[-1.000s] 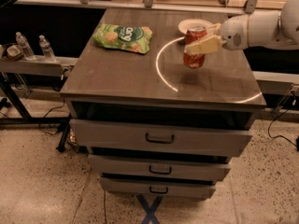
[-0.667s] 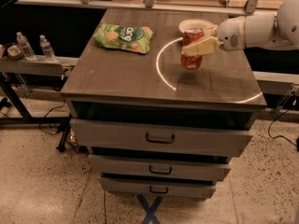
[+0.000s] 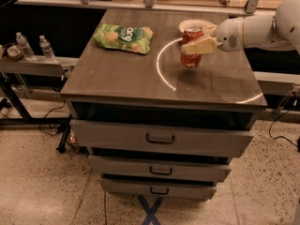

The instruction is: Pick coke can from paper bowl and place on counter

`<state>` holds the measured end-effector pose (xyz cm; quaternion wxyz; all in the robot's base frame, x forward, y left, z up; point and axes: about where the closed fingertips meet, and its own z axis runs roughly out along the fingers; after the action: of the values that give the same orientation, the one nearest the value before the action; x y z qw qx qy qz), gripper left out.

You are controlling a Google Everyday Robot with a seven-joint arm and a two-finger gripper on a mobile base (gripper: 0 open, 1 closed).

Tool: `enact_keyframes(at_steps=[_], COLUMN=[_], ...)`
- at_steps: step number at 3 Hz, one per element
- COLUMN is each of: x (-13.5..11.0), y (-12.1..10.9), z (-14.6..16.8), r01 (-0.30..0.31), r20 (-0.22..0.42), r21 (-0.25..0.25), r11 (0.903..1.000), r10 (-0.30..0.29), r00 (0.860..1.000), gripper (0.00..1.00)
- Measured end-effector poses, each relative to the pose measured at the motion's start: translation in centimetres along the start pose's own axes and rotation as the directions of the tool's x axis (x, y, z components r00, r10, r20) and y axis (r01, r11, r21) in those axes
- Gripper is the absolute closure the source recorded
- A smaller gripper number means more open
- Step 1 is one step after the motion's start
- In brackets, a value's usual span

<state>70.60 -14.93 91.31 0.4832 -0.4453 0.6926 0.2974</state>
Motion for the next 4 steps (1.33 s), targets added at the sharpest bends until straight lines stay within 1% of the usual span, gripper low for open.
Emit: enact_keyframes(at_steps=[1,2,3,4], x=[0.0,0.1,-0.9,-7.9], y=[0.1,0.1,-0.3,0.2], z=[0.4,0.4,-1.4,-7.4], r01=[-0.001,-0.002,0.006,0.131], r20=[-0.001,-0.001,-0.023,-0.048], r21=[-0.007,-0.007,0.052,0.225], r11=[1.0000,1.0000,0.9986,0.9655], r10=[0.001,0.002,-0.005,-0.124], r00=[1.000,1.000,1.000,0.991], gripper=[0.05,0.00,0.00,0.00])
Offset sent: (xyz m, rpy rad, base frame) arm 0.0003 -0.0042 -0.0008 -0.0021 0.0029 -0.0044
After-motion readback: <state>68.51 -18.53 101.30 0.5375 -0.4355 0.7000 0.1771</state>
